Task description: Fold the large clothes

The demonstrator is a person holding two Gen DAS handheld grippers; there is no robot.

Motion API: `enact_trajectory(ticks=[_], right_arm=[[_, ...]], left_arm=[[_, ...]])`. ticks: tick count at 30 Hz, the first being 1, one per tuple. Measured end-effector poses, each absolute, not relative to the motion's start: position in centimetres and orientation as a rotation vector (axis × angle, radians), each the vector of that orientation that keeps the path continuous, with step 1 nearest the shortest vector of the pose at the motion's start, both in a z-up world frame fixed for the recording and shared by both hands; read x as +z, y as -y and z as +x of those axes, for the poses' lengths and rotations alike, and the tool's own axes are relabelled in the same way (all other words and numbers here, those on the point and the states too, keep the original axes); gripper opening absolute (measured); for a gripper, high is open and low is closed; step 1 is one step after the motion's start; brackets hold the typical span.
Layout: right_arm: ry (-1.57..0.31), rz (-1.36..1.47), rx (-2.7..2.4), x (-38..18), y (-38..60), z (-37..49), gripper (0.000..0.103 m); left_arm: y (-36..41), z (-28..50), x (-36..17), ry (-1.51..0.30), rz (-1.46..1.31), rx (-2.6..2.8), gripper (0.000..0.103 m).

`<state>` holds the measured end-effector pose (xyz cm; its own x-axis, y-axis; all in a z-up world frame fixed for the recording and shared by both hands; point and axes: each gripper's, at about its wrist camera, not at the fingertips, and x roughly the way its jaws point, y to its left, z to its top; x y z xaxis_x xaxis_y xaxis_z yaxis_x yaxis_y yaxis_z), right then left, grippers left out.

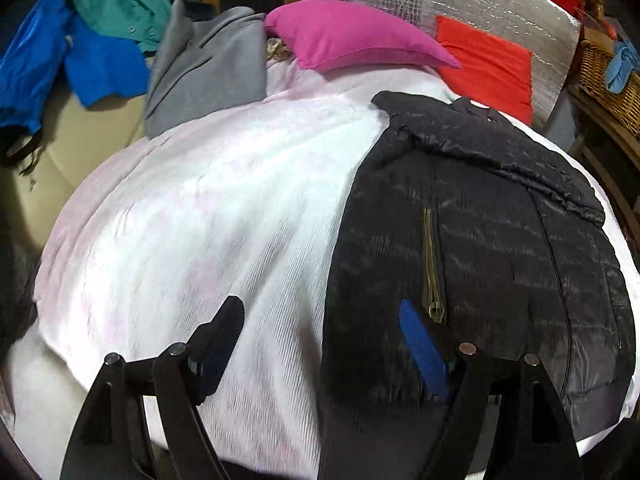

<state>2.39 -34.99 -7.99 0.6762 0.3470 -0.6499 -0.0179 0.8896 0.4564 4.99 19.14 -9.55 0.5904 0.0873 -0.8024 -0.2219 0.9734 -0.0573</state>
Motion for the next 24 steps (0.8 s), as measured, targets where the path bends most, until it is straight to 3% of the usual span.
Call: enact_trajectory(ticks=[15, 24], right_arm=[[-0.748, 0.455, 0.266, -7.7, 31.6, -2.6, 0.080], [-0.763, 0.432, 0.216, -7.9, 32.7, -2.9, 0.081]], left_arm=[[-16.8, -0.4, -8.1, -0.877, -0.105, 0.170, 0.080], [-17.6, -1.4, -10.4, -0.916, -0.119, 0.177, 0.080]])
